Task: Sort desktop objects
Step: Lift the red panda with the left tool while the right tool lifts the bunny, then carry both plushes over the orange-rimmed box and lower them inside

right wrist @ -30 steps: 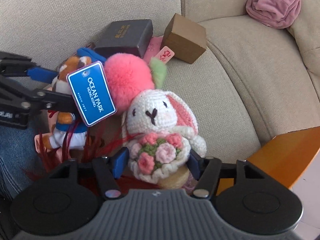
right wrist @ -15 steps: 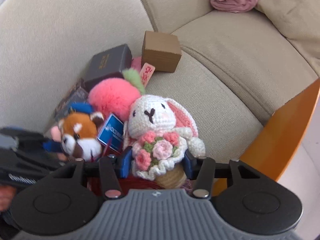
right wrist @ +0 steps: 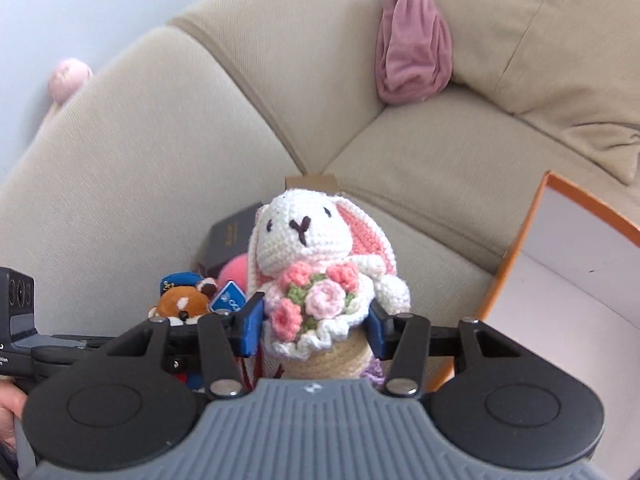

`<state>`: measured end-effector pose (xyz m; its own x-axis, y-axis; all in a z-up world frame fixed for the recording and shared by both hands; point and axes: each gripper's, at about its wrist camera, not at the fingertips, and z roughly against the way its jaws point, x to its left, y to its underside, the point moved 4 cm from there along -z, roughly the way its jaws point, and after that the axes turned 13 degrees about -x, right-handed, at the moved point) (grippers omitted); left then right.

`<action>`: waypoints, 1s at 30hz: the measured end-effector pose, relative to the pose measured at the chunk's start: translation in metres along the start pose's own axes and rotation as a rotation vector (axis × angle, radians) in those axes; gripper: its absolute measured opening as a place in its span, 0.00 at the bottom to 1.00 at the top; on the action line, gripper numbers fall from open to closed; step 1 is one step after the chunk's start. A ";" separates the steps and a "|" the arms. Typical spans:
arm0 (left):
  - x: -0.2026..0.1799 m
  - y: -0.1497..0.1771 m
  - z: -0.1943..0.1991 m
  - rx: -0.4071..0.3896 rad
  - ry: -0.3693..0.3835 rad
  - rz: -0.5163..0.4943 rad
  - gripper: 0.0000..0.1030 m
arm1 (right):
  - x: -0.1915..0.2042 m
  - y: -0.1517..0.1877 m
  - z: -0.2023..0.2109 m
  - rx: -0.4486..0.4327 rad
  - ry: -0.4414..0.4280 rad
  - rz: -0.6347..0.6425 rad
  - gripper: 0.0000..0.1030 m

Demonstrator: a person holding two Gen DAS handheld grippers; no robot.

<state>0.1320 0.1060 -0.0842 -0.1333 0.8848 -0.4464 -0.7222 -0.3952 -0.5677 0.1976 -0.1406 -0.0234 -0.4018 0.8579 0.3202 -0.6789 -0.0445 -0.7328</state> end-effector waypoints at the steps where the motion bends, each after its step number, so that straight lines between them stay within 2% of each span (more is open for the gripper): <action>1: -0.004 -0.006 0.010 -0.029 -0.006 -0.019 0.48 | 0.000 -0.002 0.009 -0.028 0.008 0.000 0.51; 5: -0.023 -0.025 0.049 -0.139 -0.014 -0.082 0.48 | -0.006 -0.009 0.045 -0.116 0.030 -0.013 0.51; 8: -0.046 -0.038 0.068 -0.201 0.010 -0.134 0.48 | -0.013 -0.009 0.072 -0.171 0.047 -0.029 0.51; 13: -0.101 -0.039 0.085 -0.220 0.130 -0.225 0.48 | -0.032 0.004 0.108 -0.217 0.121 -0.049 0.51; 17: -0.149 -0.022 0.065 -0.160 0.229 -0.311 0.48 | -0.054 0.026 0.128 -0.227 0.194 -0.094 0.51; 21: -0.188 0.010 0.031 -0.045 0.292 -0.383 0.48 | -0.077 0.057 0.138 -0.208 0.272 -0.155 0.51; 26: -0.210 0.060 -0.004 0.090 0.288 -0.482 0.48 | -0.099 0.095 0.135 -0.149 0.335 -0.220 0.51; 27: -0.206 0.077 0.002 0.114 0.281 -0.504 0.49 | -0.101 0.103 0.134 -0.138 0.342 -0.224 0.51; 30: -0.207 0.098 0.002 0.131 0.248 -0.562 0.48 | -0.102 0.120 0.132 -0.108 0.352 -0.229 0.51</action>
<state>0.0874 -0.1155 -0.0465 0.4413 0.8587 -0.2607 -0.7151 0.1610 -0.6802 0.0764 -0.3014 -0.0649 -0.0014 0.9625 0.2714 -0.6506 0.2052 -0.7312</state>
